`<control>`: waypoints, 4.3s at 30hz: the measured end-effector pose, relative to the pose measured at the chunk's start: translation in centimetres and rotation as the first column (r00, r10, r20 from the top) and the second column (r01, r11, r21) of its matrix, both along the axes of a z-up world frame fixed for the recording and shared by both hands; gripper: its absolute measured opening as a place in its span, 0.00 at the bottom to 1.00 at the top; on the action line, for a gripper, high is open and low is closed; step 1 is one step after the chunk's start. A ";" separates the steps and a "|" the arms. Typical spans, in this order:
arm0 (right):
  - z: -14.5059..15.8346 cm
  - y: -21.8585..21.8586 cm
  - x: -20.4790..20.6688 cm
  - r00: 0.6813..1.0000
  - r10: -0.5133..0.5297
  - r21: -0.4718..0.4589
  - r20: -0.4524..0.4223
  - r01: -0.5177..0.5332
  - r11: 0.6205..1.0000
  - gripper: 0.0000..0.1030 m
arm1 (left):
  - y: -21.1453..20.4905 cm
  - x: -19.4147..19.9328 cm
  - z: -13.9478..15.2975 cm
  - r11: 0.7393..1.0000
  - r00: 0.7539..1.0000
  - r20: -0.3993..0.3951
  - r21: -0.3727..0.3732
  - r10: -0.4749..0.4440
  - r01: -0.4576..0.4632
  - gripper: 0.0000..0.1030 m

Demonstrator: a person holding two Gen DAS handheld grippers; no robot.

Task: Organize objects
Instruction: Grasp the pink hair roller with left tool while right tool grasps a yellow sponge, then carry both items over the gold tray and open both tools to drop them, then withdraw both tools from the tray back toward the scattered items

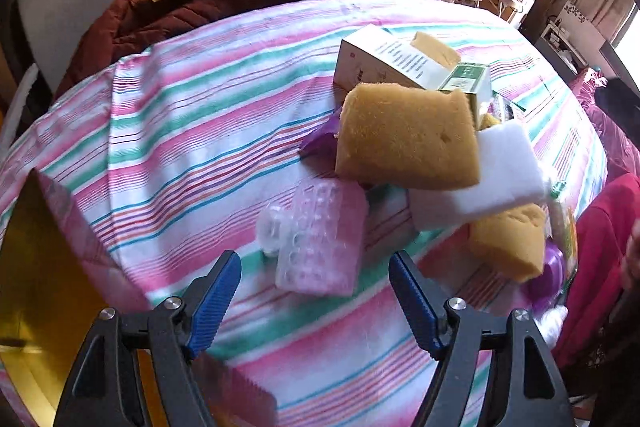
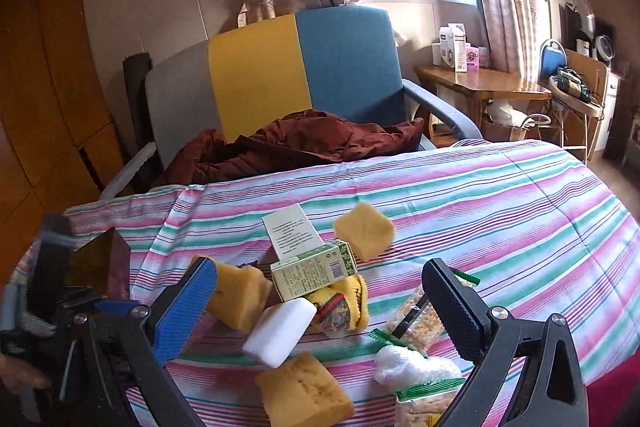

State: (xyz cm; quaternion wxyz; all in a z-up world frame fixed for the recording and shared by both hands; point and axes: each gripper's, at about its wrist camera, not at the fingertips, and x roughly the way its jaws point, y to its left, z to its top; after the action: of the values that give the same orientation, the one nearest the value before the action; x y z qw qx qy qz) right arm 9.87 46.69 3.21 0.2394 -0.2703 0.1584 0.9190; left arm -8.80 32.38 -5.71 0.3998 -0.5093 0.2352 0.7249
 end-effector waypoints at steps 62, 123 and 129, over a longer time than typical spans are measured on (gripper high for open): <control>2.2 -16.8 -10.8 0.905 0.410 -0.088 0.118 -0.401 0.912 0.70 | -32.5 4.1 4.2 0.758 0.825 0.080 0.356 0.559 -0.547 0.59; -0.7 -27.3 -9.2 0.912 0.352 0.171 0.212 -0.389 0.905 1.00 | -32.8 6.8 5.3 0.736 0.758 -0.074 0.315 0.648 -0.599 0.77; -0.3 -26.8 -8.8 0.914 0.350 0.175 0.208 -0.386 0.906 1.00 | -31.9 7.1 5.5 0.752 0.771 -0.088 0.311 0.631 -0.581 0.78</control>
State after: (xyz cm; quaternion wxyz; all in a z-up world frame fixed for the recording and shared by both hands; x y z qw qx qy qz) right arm 1.10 19.86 2.89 0.1014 -0.3464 -0.0158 0.9325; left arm -1.69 0.51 -0.23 0.1828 -0.4291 -0.0063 0.8845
